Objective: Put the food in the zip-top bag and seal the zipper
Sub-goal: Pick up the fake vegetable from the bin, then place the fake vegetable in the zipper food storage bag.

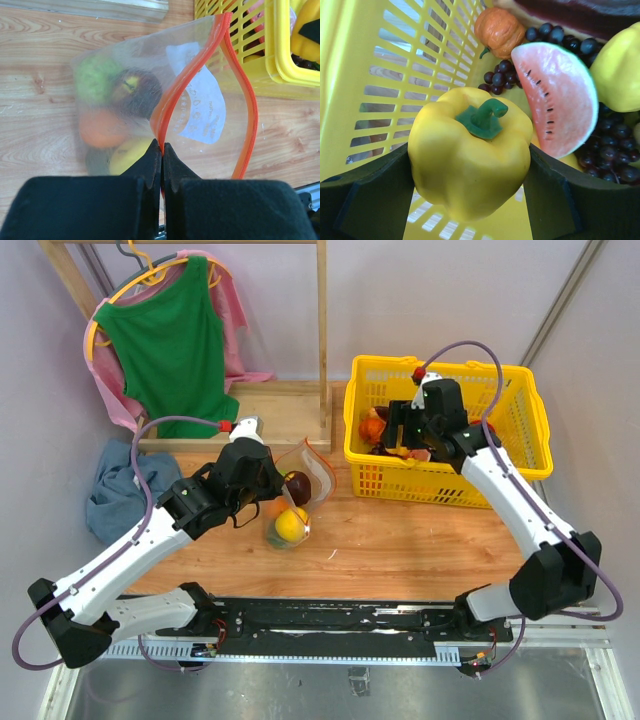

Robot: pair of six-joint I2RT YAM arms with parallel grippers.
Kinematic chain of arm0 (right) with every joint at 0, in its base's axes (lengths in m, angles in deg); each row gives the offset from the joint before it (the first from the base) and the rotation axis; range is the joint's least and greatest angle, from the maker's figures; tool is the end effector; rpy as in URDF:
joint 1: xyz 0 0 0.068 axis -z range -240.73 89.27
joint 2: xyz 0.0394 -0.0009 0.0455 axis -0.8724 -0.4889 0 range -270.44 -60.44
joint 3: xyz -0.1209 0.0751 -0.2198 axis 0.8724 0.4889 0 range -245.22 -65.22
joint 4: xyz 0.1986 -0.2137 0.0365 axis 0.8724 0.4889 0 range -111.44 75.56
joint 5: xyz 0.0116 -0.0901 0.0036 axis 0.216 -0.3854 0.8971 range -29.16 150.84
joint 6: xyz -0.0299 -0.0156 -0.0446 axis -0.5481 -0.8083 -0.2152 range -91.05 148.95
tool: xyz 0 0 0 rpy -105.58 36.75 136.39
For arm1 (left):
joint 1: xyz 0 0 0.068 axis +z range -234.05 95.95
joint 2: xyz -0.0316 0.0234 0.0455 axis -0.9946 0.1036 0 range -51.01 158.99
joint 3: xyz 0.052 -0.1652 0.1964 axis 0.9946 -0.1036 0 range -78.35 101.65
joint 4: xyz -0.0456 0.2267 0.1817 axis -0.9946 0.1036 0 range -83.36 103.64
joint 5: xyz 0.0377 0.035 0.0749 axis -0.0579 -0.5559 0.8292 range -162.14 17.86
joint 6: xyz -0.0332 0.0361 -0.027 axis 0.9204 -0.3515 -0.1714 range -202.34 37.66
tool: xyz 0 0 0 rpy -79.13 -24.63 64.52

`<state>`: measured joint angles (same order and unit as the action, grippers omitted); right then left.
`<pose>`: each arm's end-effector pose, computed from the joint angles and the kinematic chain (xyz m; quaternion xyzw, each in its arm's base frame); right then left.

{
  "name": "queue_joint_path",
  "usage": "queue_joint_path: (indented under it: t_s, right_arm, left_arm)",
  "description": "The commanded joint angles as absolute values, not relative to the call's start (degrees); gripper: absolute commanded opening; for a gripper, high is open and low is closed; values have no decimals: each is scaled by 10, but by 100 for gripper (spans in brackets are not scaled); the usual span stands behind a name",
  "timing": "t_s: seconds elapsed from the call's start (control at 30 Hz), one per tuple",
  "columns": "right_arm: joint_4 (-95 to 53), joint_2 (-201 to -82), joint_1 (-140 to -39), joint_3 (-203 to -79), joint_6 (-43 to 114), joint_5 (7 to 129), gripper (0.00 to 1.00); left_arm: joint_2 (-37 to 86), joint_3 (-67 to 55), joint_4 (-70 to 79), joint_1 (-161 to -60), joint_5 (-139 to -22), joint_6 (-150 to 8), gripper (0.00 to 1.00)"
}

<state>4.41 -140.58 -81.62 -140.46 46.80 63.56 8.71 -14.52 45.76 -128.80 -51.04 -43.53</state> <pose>0.3329 0.1290 0.3408 -0.0347 0.8684 0.1834 0.4594 0.1925 -0.1712 0.3484 -0.0393 0.8753 -0.1813 0.4467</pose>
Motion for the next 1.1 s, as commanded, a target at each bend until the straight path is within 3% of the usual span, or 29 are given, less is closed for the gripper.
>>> queue_joint_path:
  t_s: [0.0, 0.43, 0.83, 1.07]
  right_arm:
    - [51, -1342, -827, -1409, 449, 597, 51]
    - [-27, -1239, -929, -1373, 445, 658, 49]
    - [-142, -1284, -1073, -1343, 449, 707, 51]
    - [-167, -1334, -1097, -1334, 455, 702, 55]
  left_arm:
    - [74, -136, 439, -1284, -515, -441, 0]
    - [77, -130, 437, -1285, -524, -443, 0]
    - [80, -133, 431, -1284, -533, -445, 0]
    - [77, -139, 420, -1284, -538, -447, 0]
